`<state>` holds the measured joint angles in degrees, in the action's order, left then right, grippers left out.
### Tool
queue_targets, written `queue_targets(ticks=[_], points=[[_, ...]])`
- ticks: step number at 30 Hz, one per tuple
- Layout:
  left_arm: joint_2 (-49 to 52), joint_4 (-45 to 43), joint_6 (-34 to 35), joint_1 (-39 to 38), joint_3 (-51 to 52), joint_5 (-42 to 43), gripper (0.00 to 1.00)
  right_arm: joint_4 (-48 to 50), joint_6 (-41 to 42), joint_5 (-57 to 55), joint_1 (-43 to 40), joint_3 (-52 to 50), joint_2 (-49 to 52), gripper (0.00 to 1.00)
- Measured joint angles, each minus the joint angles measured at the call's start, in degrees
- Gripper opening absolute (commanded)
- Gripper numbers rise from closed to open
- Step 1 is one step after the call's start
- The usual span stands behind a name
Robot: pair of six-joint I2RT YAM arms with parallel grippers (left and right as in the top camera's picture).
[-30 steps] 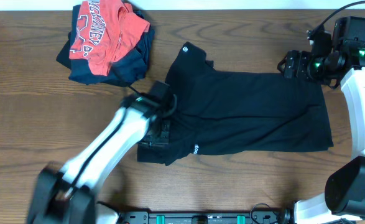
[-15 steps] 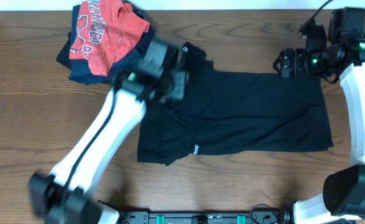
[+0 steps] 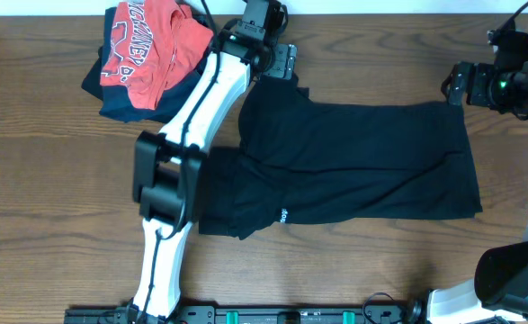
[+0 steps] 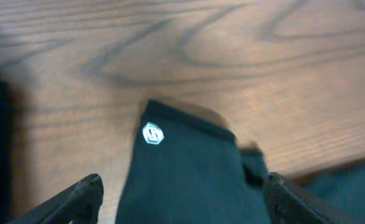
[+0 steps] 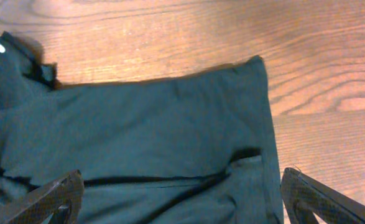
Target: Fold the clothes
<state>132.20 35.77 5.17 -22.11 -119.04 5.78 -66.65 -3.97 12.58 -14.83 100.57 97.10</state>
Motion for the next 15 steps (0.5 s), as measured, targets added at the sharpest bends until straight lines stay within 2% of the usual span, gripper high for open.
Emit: queue_targets(ticks=[7,15], points=[[6.8,-7.8,-1.8,1.3,-0.3,0.0,0.89,0.0,-0.1,-0.3,2.2,0.0,0.0,0.99],[7.2,-13.3,-2.5,2.6,-0.5,0.0,0.86,0.0,-0.1,-1.3,2.7,0.0,2.1,0.99]])
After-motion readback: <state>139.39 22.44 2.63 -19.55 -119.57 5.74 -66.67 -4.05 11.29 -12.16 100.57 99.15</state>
